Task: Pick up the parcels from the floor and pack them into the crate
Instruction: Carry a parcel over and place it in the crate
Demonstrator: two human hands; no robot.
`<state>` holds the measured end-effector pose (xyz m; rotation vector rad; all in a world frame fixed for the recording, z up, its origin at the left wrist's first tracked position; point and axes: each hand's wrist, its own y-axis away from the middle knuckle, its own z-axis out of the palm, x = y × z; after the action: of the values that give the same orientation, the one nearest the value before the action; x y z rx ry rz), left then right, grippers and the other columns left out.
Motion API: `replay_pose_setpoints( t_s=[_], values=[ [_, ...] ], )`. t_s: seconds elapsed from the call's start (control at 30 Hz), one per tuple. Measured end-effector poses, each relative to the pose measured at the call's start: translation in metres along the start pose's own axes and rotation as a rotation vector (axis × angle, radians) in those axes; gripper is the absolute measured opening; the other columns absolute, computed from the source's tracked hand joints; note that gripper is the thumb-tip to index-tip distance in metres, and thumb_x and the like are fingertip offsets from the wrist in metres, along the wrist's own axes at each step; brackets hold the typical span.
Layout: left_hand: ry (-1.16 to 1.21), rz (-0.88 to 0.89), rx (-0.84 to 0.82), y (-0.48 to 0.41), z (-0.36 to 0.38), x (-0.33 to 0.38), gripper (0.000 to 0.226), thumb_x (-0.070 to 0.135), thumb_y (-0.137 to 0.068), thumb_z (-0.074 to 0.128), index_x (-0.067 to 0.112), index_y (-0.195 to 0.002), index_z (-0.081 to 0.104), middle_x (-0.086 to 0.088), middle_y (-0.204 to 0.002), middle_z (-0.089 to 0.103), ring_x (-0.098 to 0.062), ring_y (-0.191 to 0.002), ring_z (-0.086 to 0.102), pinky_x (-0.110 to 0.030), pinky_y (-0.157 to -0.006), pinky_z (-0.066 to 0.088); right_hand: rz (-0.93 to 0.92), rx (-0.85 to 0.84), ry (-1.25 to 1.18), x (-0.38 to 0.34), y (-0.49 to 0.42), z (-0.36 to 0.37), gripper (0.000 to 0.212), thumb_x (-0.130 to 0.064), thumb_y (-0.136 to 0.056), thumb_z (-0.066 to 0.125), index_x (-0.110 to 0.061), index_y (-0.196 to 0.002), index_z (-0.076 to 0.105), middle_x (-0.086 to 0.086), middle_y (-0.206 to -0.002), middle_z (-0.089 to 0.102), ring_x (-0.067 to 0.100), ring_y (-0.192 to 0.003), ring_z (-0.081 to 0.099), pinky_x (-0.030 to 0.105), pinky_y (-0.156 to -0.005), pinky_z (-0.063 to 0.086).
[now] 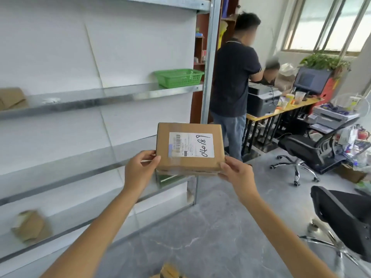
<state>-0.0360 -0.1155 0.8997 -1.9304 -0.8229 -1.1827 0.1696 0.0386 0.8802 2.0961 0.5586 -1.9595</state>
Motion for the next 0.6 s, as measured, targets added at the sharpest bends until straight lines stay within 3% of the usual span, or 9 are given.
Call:
replay_pose_setpoints(
  t_s=[0.13, 0.27, 0.37, 0.47, 0.53, 0.6],
  values=[
    [0.252, -0.014, 0.039, 0.014, -0.027, 0.033, 0.033, 0.025, -0.085, 0.068, 0.019, -0.116, 0.060, 0.008, -0.104, 0.061, -0.009, -0.094, 0.059, -0.014, -0.071, 0.042, -0.031, 0.036, -0.121, -0.040, 0.036, 0.021, 0.028, -0.008, -0.090, 0.062, -0.008, -0.118, 0.065, 0.007, -0.103, 0.072, 0.015, -0.092, 0.070, 0.028, -0.075, 0.059],
    [0.578, -0.079, 0.032, 0.038, -0.044, 0.056, 0.051, 0.025, -0.084, 0.070, 0.025, -0.126, 0.040, 0.017, -0.104, 0.053, -0.009, -0.091, 0.055, -0.029, -0.070, 0.045, -0.072, 0.029, -0.227, -0.059, 0.090, 0.051, 0.023, -0.010, -0.088, 0.066, -0.016, -0.110, 0.063, 0.003, -0.094, 0.073, 0.018, -0.090, 0.070, 0.038, -0.082, 0.058],
    [0.729, -0.116, 0.062, 0.051, -0.063, 0.061, 0.049, 0.015, -0.086, 0.066, 0.020, -0.128, 0.040, 0.015, -0.103, 0.057, -0.008, -0.090, 0.058, -0.041, -0.077, 0.051, -0.105, -0.019, -0.226, -0.065, 0.125, 0.062, 0.023, -0.015, -0.088, 0.066, -0.019, -0.109, 0.058, 0.002, -0.097, 0.071, 0.022, -0.096, 0.068, 0.040, -0.084, 0.057],
    [0.707, -0.091, 0.061, 0.055, -0.088, 0.058, 0.045, 0.014, -0.087, 0.066, 0.018, -0.126, 0.046, 0.010, -0.105, 0.059, -0.013, -0.094, 0.059, -0.049, -0.082, 0.051, -0.033, -0.124, -0.296, -0.078, 0.126, 0.046, 0.045, -0.035, -0.089, 0.059, -0.019, -0.128, 0.045, 0.005, -0.119, 0.061, 0.022, -0.109, 0.060, 0.043, -0.094, 0.052],
    [0.654, -0.064, 0.027, 0.060, -0.102, 0.057, 0.043, 0.016, -0.087, 0.065, 0.018, -0.127, 0.048, 0.008, -0.106, 0.060, -0.015, -0.096, 0.060, -0.052, -0.083, 0.052, 0.023, -0.177, -0.249, -0.092, 0.103, 0.033, 0.073, -0.057, -0.081, 0.054, -0.035, -0.144, 0.023, -0.001, -0.145, 0.039, 0.019, -0.126, 0.045, 0.046, -0.103, 0.042],
    [0.617, -0.035, -0.041, 0.065, -0.111, 0.058, 0.043, 0.015, -0.087, 0.066, 0.018, -0.127, 0.049, 0.008, -0.106, 0.061, -0.019, -0.099, 0.060, -0.055, -0.083, 0.052, 0.057, -0.294, -0.224, -0.108, 0.080, 0.028, 0.074, -0.065, -0.080, 0.049, -0.046, -0.144, 0.016, -0.009, -0.151, 0.027, 0.021, -0.132, 0.037, 0.047, -0.101, 0.039]
  ],
)
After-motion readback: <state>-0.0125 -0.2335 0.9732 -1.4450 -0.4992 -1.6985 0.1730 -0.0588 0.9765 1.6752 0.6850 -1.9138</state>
